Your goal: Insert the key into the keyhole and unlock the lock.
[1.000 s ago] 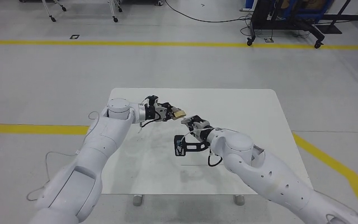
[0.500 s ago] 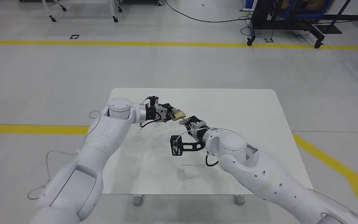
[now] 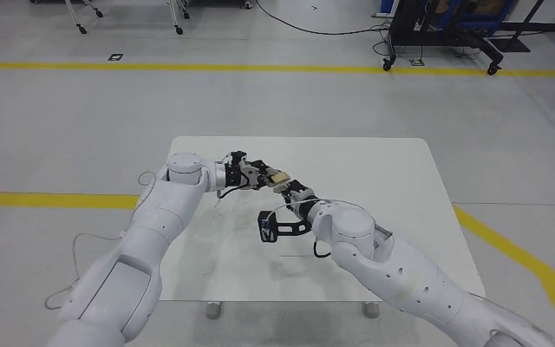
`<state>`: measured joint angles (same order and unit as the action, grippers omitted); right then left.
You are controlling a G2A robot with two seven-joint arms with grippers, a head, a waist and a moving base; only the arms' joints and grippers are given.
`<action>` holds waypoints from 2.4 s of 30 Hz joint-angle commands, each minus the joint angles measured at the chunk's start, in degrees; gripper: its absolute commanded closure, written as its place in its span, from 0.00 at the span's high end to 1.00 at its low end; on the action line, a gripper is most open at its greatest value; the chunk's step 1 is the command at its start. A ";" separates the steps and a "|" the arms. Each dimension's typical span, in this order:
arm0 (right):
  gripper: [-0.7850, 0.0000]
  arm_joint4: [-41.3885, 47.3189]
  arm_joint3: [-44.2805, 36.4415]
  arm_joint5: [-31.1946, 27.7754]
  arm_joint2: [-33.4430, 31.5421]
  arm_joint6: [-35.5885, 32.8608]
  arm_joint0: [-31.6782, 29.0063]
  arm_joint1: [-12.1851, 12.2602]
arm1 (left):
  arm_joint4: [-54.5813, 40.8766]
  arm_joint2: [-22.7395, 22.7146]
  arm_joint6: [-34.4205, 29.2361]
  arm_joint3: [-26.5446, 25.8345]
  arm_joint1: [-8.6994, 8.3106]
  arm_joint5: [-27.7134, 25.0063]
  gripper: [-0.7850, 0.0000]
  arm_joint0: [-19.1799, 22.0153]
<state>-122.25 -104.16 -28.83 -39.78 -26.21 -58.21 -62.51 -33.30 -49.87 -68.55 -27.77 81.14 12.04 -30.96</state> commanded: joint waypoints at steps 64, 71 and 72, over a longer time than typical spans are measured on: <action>0.00 0.58 1.17 -9.36 -18.46 41.58 -8.59 5.23 | 1.20 1.74 -17.24 6.27 2.99 1.37 0.00 2.23; 0.00 1.64 0.85 -9.97 -17.58 37.40 -7.93 4.76 | 1.65 1.81 -17.53 6.56 3.20 1.21 0.00 2.39; 0.00 2.00 0.79 -9.95 -17.51 36.63 -7.86 4.67 | 1.67 1.80 -17.54 6.61 3.23 1.20 0.00 2.41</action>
<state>-120.58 -103.35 -38.80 -57.33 11.23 -66.13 -57.77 -31.65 -48.08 -86.05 -21.19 84.33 13.24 -28.57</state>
